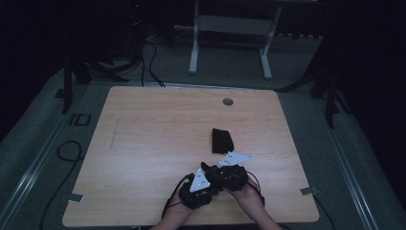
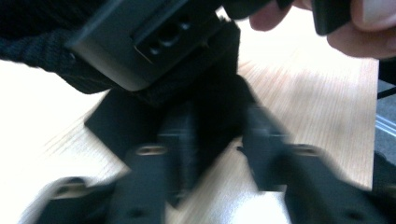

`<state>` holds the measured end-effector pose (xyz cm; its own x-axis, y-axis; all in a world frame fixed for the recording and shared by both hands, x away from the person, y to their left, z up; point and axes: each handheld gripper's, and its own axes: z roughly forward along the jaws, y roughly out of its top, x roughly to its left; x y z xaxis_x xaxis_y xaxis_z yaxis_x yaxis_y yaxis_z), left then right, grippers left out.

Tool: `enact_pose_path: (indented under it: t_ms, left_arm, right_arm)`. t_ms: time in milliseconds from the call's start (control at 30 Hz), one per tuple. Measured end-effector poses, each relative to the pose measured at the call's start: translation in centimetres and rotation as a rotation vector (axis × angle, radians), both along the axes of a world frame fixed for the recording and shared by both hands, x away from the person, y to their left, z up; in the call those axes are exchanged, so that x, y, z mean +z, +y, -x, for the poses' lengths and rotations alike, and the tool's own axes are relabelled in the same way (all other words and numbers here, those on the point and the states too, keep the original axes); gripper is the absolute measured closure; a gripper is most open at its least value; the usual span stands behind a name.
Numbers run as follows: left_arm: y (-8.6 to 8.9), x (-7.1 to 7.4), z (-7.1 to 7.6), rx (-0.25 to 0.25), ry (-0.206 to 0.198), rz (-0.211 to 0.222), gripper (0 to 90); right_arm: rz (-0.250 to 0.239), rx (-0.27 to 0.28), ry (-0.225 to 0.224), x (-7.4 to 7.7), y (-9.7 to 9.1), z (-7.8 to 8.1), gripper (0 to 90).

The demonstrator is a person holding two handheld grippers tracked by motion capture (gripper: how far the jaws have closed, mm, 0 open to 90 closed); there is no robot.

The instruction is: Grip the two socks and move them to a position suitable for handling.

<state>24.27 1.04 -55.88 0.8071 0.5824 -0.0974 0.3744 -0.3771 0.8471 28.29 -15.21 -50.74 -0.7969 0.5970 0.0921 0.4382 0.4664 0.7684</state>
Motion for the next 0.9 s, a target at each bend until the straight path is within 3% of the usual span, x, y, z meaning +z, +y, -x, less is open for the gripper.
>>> enact_pose_path:
  t_ms: [333,533,667,800,900]
  left_arm:
    - [2.6,2.0,0.2,0.047,-0.057,0.014,89.7]
    - [5.4,3.8,0.5,0.106,-0.1,0.026,89.6]
    - [7.6,4.7,1.4,0.141,-0.145,0.001,89.6]
    - [9.3,4.6,2.7,0.158,-0.159,-0.031,89.5]
    - [9.5,3.4,3.7,0.148,-0.141,-0.062,89.4]
  right_arm:
    - [-0.042,-0.035,-0.014,1.1,-2.6,0.2,81.6]
    - [-0.093,-0.072,-0.023,2.1,-4.3,0.5,81.5]
    - [-0.109,-0.085,-0.031,2.3,-5.8,0.8,81.3]
    - [-0.149,-0.111,-0.014,2.0,-7.8,0.8,81.0]
    - [-0.162,-0.134,0.013,1.0,-8.8,0.6,80.5]
